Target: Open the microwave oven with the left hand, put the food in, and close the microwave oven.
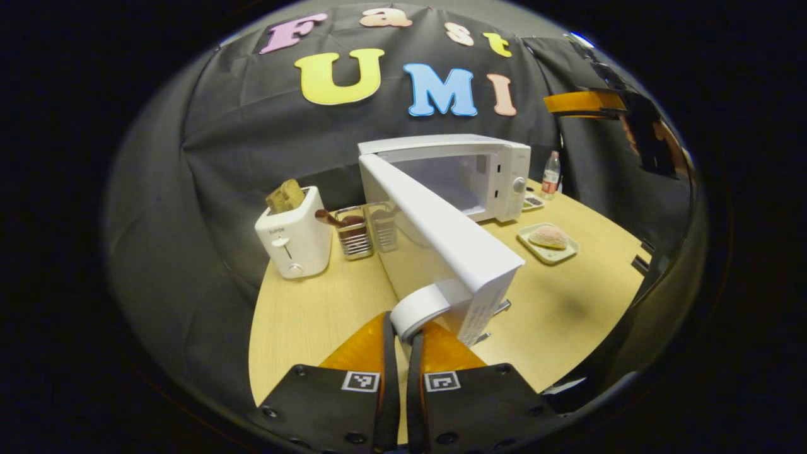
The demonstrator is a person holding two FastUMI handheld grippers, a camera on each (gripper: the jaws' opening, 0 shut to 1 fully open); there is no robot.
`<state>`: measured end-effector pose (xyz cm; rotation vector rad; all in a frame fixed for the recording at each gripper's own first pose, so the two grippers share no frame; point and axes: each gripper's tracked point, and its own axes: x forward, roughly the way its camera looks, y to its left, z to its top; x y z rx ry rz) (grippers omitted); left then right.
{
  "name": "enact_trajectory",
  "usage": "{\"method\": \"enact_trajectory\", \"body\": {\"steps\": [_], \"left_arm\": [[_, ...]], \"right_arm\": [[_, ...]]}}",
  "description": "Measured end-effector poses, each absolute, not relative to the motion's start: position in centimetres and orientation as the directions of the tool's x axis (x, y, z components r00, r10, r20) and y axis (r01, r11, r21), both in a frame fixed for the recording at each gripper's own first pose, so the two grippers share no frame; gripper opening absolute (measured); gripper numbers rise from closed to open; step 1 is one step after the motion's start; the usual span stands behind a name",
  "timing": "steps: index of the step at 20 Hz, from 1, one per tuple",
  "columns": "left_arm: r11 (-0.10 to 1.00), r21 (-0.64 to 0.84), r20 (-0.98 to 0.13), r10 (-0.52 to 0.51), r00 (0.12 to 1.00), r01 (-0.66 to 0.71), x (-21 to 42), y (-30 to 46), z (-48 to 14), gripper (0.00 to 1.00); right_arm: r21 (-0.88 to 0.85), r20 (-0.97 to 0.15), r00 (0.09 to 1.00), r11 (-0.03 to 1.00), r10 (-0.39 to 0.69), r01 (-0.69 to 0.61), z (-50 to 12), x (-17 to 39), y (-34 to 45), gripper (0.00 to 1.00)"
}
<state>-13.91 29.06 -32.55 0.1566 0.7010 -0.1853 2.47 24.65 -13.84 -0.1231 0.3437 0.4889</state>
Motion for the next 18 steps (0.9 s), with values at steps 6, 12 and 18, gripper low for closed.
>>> {"method": "enact_trajectory", "body": {"steps": [6,12,18], "left_arm": [[0.969,0.108,-0.677,-0.092,0.73,0.222,-13.9,29.5,-32.5,0.12],[0.982,0.109,-0.676,-0.039,0.735,0.153,-16.0,31.1,-31.4,0.69],[0.988,0.152,-0.618,0.12,0.777,-0.031,-19.0,31.6,-27.2,0.96]], "right_arm": [[-0.026,-0.354,0.817,0.869,0.454,-0.494,-13.7,2.6,24.3,0.98],[-0.003,-0.351,0.809,0.863,0.471,-0.504,-13.7,3.5,22.8,0.98],[0.004,-0.38,0.772,0.836,0.509,-0.549,-15.2,4.9,20.2,0.98]]}}
